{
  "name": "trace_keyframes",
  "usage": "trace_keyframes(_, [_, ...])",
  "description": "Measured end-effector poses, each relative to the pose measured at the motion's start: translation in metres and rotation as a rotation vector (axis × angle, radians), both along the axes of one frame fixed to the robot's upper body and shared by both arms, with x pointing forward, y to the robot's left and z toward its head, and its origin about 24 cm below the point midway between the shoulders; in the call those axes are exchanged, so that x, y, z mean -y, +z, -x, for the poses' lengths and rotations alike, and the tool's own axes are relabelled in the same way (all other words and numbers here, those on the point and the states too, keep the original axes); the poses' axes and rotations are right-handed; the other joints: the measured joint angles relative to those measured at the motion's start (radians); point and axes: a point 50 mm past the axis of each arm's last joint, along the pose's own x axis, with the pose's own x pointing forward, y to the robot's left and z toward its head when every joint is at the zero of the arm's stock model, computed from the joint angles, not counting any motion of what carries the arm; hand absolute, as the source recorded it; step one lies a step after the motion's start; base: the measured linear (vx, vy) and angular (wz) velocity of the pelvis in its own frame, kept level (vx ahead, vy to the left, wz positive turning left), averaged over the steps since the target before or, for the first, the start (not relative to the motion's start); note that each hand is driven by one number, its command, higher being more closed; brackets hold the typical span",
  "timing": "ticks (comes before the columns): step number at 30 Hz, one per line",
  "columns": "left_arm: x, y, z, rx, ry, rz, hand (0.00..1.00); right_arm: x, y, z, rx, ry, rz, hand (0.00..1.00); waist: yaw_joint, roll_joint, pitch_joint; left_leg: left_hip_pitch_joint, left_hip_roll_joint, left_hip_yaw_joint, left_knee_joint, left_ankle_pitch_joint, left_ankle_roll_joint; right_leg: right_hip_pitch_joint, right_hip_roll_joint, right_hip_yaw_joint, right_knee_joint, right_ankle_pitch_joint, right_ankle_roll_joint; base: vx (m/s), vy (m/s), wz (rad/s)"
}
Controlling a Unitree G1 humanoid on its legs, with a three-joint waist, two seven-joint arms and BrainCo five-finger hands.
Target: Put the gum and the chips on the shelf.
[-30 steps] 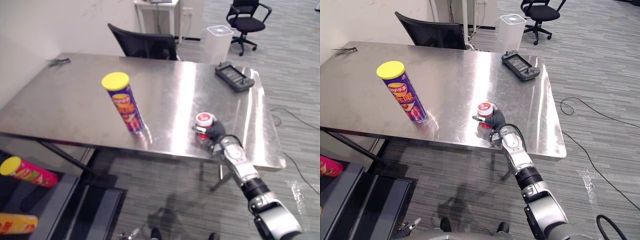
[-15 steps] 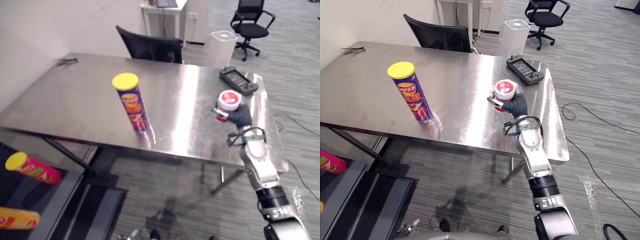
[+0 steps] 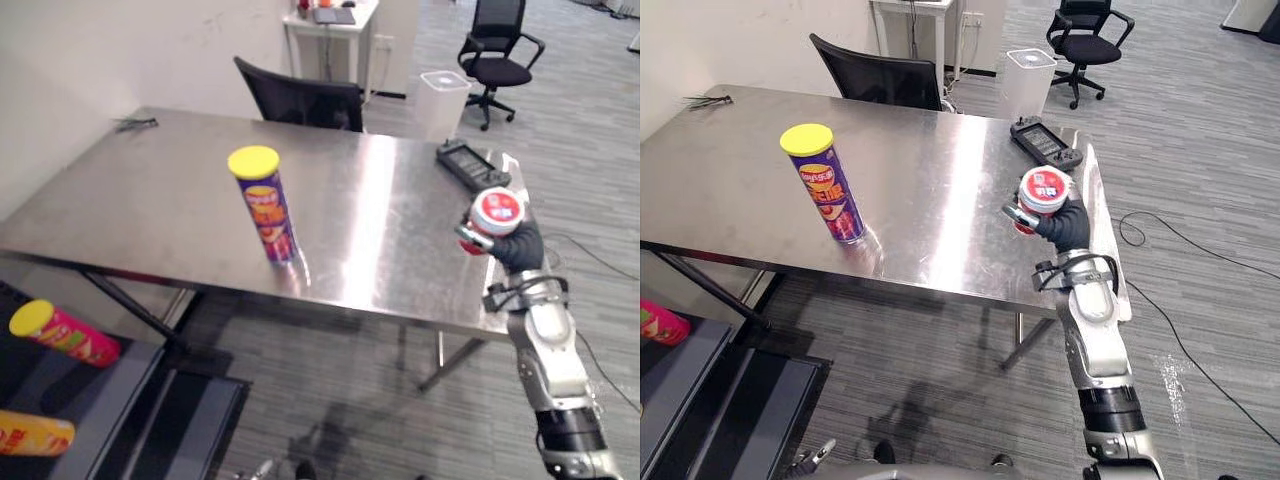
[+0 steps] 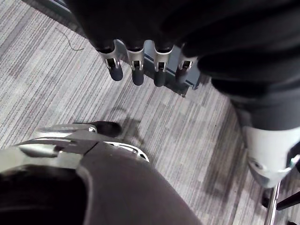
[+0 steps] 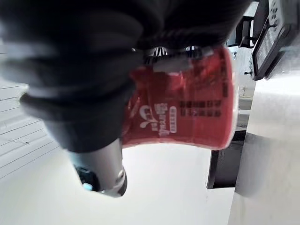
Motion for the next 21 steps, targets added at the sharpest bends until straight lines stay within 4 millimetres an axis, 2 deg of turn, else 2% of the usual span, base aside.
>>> trace_keyframes(4, [0.000,0.000,0.000,0.000,0.000,0.000,0.00,0.006,-0.012,0.006,-0.043,-0.022,-0.004,1.00,0.002,-0.001,0.001,-0.016,0.001,-0.034,0.052,-0.010,0.004,-0.003,-0.024,-0.028,0.090,-0.059,0.001,-0.03,-0.009,0.33])
trace_keyframes(6, [0.000,0.000,-0.003,0.009,-0.001,0.000,0.00,0.001,-0.014,0.006,-0.051,0.010,-0.009,1.00,0.005,0.004,0.022,-0.091,0.015,-0.088,0.177,-0.044,0.002,-0.014,-0.033,-0.066,0.160,-0.106,-0.011,-0.12,-0.038,0.59])
trace_keyframes(8, [0.001,0.000,-0.005,0.013,0.001,0.003,0.00,-0.007,-0.015,0.004,-0.059,0.045,-0.012,1.00,0.011,0.018,0.036,-0.138,0.028,-0.132,0.211,-0.042,-0.001,-0.036,-0.028,-0.100,0.206,-0.129,-0.026,-0.15,-0.060,0.61])
trace_keyframes(10, [0.001,0.000,-0.005,0.016,0.021,0.002,0.00,-0.027,-0.013,-0.003,-0.055,0.121,-0.045,1.00,0.034,0.027,0.045,-0.207,0.039,-0.198,0.167,0.021,-0.032,-0.129,-0.039,-0.147,0.323,-0.184,-0.063,-0.25,-0.125,0.69])
trace_keyframes(11, [0.000,0.001,-0.005,0.018,0.033,-0.001,0.00,-0.030,-0.011,-0.006,-0.050,0.134,-0.043,1.00,0.038,0.032,0.049,-0.222,0.041,-0.210,0.143,0.033,-0.043,-0.145,-0.041,-0.167,0.352,-0.203,-0.072,-0.27,-0.128,0.84])
trace_keyframes(12, [0.000,0.001,-0.006,0.027,0.056,0.001,0.00,-0.032,-0.010,-0.009,-0.046,0.139,-0.044,1.00,0.049,0.039,0.057,-0.228,0.049,-0.213,0.097,0.026,-0.040,-0.149,-0.037,-0.207,0.364,-0.225,-0.090,-0.27,-0.160,1.10])
trace_keyframes(13, [-0.005,0.002,-0.007,0.035,0.091,-0.007,0.00,-0.031,-0.008,-0.010,-0.040,0.130,-0.048,1.00,0.065,0.019,0.056,-0.225,0.078,-0.123,0.035,-0.002,0.006,-0.142,-0.041,-0.265,0.330,-0.230,-0.098,-0.24,-0.166,1.76])
trace_keyframes(14, [-0.007,0.003,-0.013,0.048,0.109,-0.011,0.00,-0.024,0.000,-0.013,-0.008,0.092,-0.062,1.00,0.052,0.018,0.068,-0.282,0.114,0.034,0.119,0.001,0.083,-0.131,-0.058,-0.362,0.314,-0.229,-0.118,-0.22,-0.186,1.79])
trace_keyframes(15, [-0.007,0.003,-0.015,0.051,0.115,-0.010,0.00,-0.019,0.004,-0.013,0.007,0.064,-0.072,1.00,0.053,0.017,0.070,-0.308,0.126,0.101,0.179,0.009,0.099,-0.130,-0.069,-0.397,0.313,-0.226,-0.127,-0.22,-0.223,1.86])
trace_keyframes(17, [-0.005,0.001,-0.008,0.027,0.135,-0.008,0.00,-0.007,0.013,-0.015,0.051,-0.010,-0.098,1.00,0.051,0.026,0.069,-0.311,0.191,0.286,0.379,0.001,0.105,-0.109,-0.082,-0.524,0.288,-0.207,-0.157,-0.18,-0.193,1.48])
trace_keyframes(19, [-0.005,0.000,-0.001,0.007,0.167,-0.008,0.00,0.002,0.015,-0.014,0.061,-0.053,-0.110,1.00,0.047,0.041,0.065,-0.260,0.246,0.346,0.476,-0.041,0.089,-0.083,-0.084,-0.608,0.276,-0.193,-0.157,-0.16,-0.081,1.25])
trace_keyframes(21, [0.001,-0.002,0.004,-0.004,0.186,0.003,0.00,0.009,0.016,-0.013,0.070,-0.087,-0.116,1.00,0.035,0.056,0.057,-0.197,0.280,0.359,0.507,-0.061,0.074,-0.068,-0.087,-0.683,0.266,-0.177,-0.146,-0.14,0.041,1.28])
